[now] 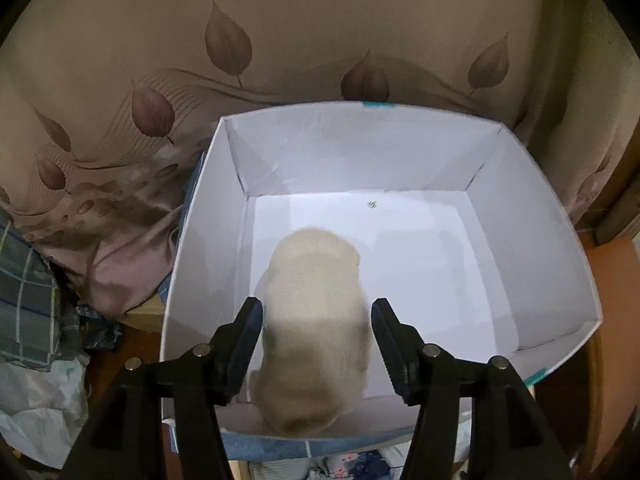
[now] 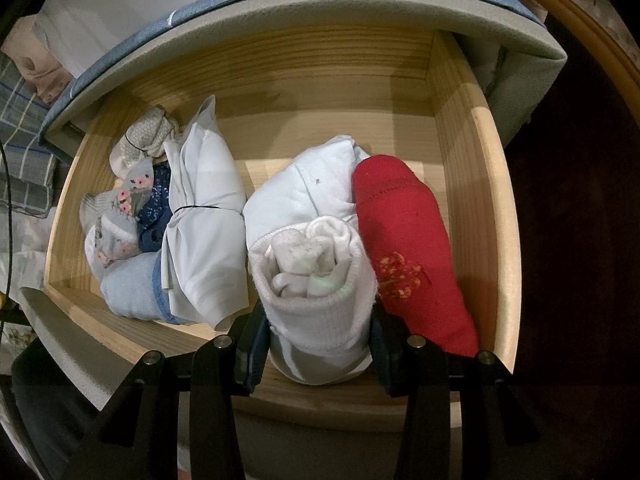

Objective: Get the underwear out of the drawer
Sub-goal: 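Carry the cream roll into the white shoebox and open the left gripper, then lift the white rolled underwear out of the drawer with the right gripper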

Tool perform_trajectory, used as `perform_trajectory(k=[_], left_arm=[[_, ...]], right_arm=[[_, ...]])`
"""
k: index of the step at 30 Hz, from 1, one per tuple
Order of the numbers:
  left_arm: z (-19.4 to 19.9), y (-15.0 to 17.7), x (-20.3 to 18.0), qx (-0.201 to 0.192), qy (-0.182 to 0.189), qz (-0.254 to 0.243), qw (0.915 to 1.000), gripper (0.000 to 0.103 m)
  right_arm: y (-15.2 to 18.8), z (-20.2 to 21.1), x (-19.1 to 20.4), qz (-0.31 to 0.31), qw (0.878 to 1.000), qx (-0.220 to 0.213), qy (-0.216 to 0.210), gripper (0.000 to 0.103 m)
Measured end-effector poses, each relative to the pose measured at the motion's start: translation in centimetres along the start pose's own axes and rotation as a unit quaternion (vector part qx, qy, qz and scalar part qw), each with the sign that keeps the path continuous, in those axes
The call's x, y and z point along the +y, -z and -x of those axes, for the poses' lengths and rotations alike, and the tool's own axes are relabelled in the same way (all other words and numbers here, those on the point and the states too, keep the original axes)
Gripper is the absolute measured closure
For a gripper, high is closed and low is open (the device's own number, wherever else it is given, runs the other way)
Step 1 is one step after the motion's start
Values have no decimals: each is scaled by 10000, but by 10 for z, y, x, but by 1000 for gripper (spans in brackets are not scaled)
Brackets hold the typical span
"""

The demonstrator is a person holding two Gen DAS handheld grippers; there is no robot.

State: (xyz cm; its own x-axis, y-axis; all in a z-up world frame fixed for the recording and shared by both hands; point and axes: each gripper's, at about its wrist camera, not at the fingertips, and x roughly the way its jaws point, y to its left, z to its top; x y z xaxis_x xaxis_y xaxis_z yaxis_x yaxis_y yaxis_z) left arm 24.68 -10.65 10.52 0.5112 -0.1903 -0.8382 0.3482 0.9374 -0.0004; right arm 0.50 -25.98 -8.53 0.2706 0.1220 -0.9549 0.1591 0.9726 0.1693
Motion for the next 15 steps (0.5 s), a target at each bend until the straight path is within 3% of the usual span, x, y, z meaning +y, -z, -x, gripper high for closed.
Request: perform_trajectory(k=[7,15], left_arm=[[30,-6,6,-191,134,112,9997,44],[69,21,19,-216,50,-139,9997,44]], right_arm=[[0,-1,0,5,10000,7,8,63],[-1,-1,0,3,10000,5,7,63]])
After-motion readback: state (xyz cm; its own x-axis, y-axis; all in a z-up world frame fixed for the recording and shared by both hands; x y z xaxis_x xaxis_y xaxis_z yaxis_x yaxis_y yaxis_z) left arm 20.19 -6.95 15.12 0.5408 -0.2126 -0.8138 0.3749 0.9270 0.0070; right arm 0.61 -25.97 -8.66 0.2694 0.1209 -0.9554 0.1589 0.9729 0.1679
